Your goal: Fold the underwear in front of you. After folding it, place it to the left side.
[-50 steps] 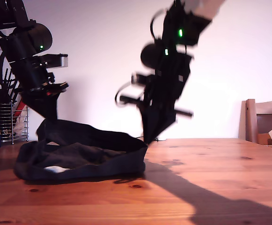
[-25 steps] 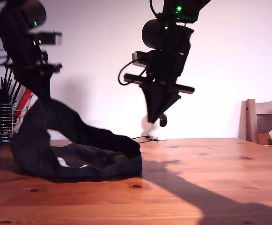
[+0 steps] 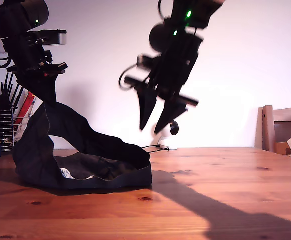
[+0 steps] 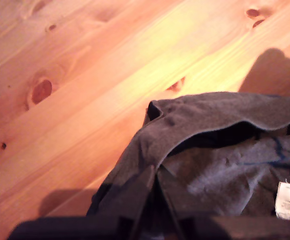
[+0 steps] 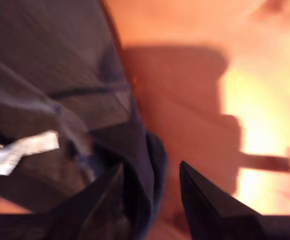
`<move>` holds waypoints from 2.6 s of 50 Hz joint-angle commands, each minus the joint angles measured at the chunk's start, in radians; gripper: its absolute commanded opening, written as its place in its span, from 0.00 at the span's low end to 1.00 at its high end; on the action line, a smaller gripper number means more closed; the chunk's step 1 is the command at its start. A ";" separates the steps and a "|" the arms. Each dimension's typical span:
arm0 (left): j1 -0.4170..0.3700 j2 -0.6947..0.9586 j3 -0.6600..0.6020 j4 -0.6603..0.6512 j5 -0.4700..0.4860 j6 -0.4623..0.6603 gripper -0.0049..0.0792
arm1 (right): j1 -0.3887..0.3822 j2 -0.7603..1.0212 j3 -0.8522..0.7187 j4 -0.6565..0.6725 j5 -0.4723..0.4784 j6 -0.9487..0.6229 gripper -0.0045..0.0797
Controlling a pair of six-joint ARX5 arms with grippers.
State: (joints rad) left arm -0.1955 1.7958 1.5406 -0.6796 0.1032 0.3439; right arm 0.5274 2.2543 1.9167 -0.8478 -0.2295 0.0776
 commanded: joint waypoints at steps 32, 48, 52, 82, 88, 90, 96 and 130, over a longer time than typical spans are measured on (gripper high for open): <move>0.004 0.011 0.005 -0.003 0.000 0.006 0.03 | 0.029 0.045 0.006 -0.027 -0.020 -0.078 0.04; 0.004 0.003 0.005 -0.028 -0.018 0.007 0.03 | 0.027 0.044 0.098 -0.150 0.131 -0.132 0.04; 0.004 -0.003 0.005 -0.029 -0.019 0.008 0.03 | 0.026 0.044 0.142 -0.182 0.161 -0.138 0.04; 0.004 -0.080 0.006 -0.012 -0.076 0.038 0.03 | 0.011 0.044 0.428 -0.323 0.374 -0.181 0.04; 0.004 -0.081 0.006 -0.032 -0.097 0.038 0.03 | -0.009 0.042 0.471 -0.327 0.420 -0.188 0.04; 0.004 -0.081 0.006 -0.035 -0.109 0.038 0.03 | -0.018 0.042 0.488 -0.332 0.426 -0.192 0.04; 0.004 -0.084 0.006 -0.028 -0.123 0.038 0.03 | -0.040 0.037 0.532 -0.348 0.426 -0.191 0.04; -0.014 -0.103 0.059 0.034 0.069 -0.093 0.03 | -0.080 0.031 0.668 -0.399 0.420 -0.190 0.04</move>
State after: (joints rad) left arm -0.1947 1.6779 1.6009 -0.6659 0.1188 0.2848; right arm 0.4397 2.3070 2.5866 -1.2446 0.1928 -0.1078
